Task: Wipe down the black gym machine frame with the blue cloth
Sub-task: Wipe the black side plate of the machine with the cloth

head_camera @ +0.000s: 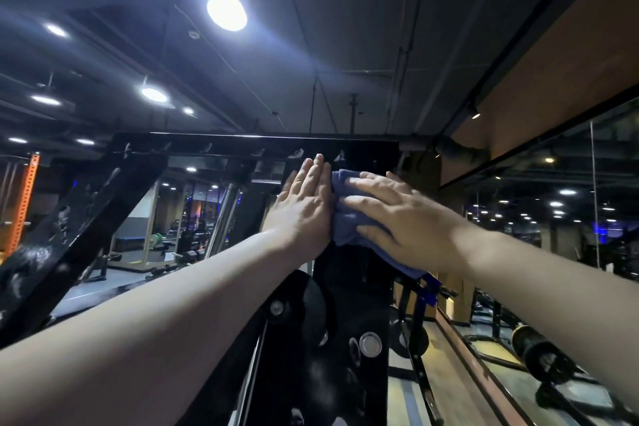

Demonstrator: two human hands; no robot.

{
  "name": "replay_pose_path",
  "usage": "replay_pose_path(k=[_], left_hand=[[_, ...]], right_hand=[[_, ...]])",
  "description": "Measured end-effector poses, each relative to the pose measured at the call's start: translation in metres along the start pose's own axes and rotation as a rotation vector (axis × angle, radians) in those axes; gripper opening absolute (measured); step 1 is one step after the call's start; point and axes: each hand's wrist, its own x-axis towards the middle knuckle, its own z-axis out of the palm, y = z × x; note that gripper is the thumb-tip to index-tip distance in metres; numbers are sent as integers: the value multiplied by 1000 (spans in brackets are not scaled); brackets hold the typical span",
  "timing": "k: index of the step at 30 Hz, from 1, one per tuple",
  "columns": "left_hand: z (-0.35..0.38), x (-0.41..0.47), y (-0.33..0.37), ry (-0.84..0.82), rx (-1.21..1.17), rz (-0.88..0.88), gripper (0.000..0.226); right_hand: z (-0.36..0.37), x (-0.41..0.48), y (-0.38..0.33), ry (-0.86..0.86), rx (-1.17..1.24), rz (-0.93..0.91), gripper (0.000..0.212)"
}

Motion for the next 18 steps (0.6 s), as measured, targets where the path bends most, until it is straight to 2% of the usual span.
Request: replay_pose_path(k=[2, 6, 8, 10, 12, 18], left_hand=[[-2, -5, 7, -24, -20, -44, 73], [-5, -9, 19, -53, -20, -139, 65], [-6, -15, 22, -82, 17, -157, 67], [-7, -21, 25, -107, 37, -153, 68], [-10, -24, 29, -115, 27, -157, 66], [-10, -8, 30, -89, -3, -217, 63]], right_hand=[[-8, 10, 8, -38, -2, 23, 62], [-14, 37, 9, 0, 38, 186, 54], [-9, 28, 2, 42, 94, 105, 56], [-9, 20, 3, -7, 94, 1, 59], [-17, 28, 12, -35, 64, -9, 55], [-16, 79, 12, 70, 96, 213, 52]])
